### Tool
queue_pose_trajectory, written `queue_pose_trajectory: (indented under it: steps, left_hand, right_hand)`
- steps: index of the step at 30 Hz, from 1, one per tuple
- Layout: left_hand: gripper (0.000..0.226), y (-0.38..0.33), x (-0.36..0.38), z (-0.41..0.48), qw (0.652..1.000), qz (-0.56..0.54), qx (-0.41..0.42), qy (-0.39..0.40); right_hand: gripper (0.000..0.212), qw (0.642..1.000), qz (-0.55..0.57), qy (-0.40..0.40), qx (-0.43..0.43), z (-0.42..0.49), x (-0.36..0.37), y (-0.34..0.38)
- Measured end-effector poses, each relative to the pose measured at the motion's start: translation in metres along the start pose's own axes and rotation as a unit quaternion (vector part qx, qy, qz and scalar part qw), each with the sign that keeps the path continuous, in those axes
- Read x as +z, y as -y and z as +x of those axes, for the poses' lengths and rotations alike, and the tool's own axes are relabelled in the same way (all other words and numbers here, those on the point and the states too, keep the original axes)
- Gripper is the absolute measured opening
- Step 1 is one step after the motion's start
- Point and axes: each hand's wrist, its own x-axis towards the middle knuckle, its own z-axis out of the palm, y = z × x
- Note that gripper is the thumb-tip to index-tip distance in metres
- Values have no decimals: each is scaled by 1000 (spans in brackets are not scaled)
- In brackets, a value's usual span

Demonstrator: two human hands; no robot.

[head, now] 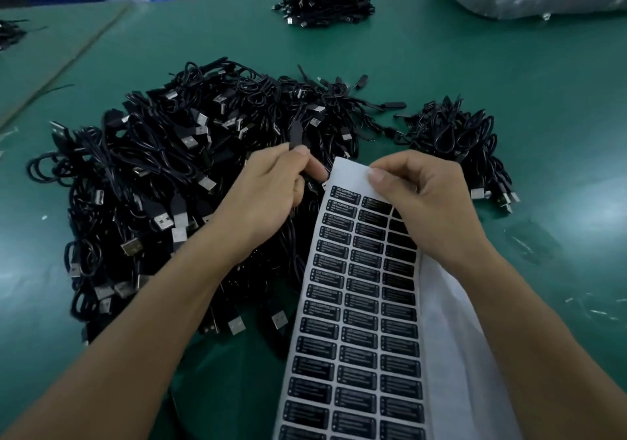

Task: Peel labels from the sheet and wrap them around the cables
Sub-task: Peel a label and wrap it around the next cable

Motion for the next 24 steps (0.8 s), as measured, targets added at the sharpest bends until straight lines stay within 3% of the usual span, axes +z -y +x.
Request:
queue_pose_trajectory:
  steps: [4, 8, 14, 17, 21, 24]
  left_hand:
    - [44, 3, 3, -1, 998, 14, 29, -46]
    - [51, 5, 3, -2, 999, 31, 16, 8]
    - [54, 6, 1, -1, 996, -78, 23, 48]
    - [56, 8, 3, 0, 996, -80, 21, 23]
    - [62, 9, 6, -2, 994, 49, 50, -88]
    - [61, 8, 9, -5, 991, 60, 99, -72]
  right_hand:
    - [7, 999, 21, 7, 38, 0, 2, -1]
    - [8, 997, 49, -5, 65, -1, 2, 0]
    - [16, 973, 180, 38, 137, -3, 1, 9]
    - [21, 966, 197, 60, 157, -4, 1, 10]
    - [24, 959, 214, 56, 178, -4, 2, 11]
    - [25, 957, 216, 52, 186, -5, 2, 11]
